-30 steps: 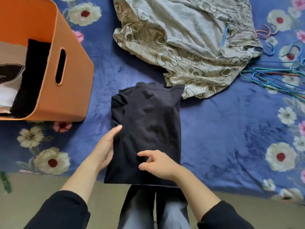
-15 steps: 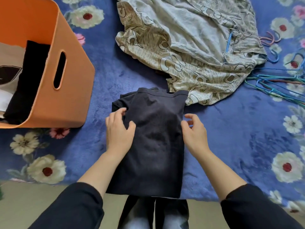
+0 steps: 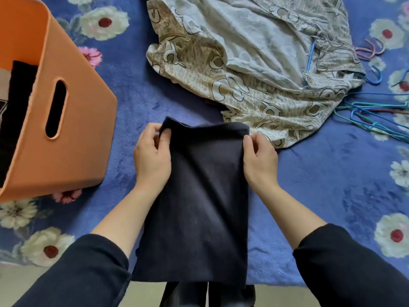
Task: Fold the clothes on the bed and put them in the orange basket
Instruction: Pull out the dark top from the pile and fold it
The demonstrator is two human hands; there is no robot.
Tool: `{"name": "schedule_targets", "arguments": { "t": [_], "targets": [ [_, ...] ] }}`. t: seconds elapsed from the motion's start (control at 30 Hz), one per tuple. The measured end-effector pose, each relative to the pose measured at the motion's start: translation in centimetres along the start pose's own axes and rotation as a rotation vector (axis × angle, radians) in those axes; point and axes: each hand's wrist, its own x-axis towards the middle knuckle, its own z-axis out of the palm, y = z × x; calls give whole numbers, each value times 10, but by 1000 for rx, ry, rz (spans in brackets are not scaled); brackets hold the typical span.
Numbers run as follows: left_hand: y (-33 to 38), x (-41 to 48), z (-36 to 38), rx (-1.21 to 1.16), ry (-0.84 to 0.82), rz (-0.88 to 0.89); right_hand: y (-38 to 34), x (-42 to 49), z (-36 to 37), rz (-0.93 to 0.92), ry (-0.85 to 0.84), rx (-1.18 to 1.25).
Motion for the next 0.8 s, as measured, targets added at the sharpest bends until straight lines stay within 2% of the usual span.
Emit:
{"name": "schedule_targets", "arguments": {
  "t": [0.13,0.2,0.27,0.47,0.6,0.7,0.73,0.8],
  "targets": [
    [-30,4,3,39,48,-204,0,-19,15,-379,-20,-255],
    [-35,4,8,81,40,-207,10,-37,23,-557,-95,-464],
    [-34,6,12,144,51,-177,26,-47,30,-637,-205,-670],
    [-40,14,15,156,-54,-137,54,-10,43,-491,-371,-926],
    [-39,-13,1,129,-184,-142,56,-11,51,-458,-384,-950],
    [-49,-37,-15,224,-298,-63,52,-16,49,-456,-363,-923],
    [-53,-39,-19,260,-285,-43,50,-19,47,-474,-336,-907],
    [-64,-39,-28,267,-147,-65,51,-31,40,-539,-294,-862]
  ]
}}
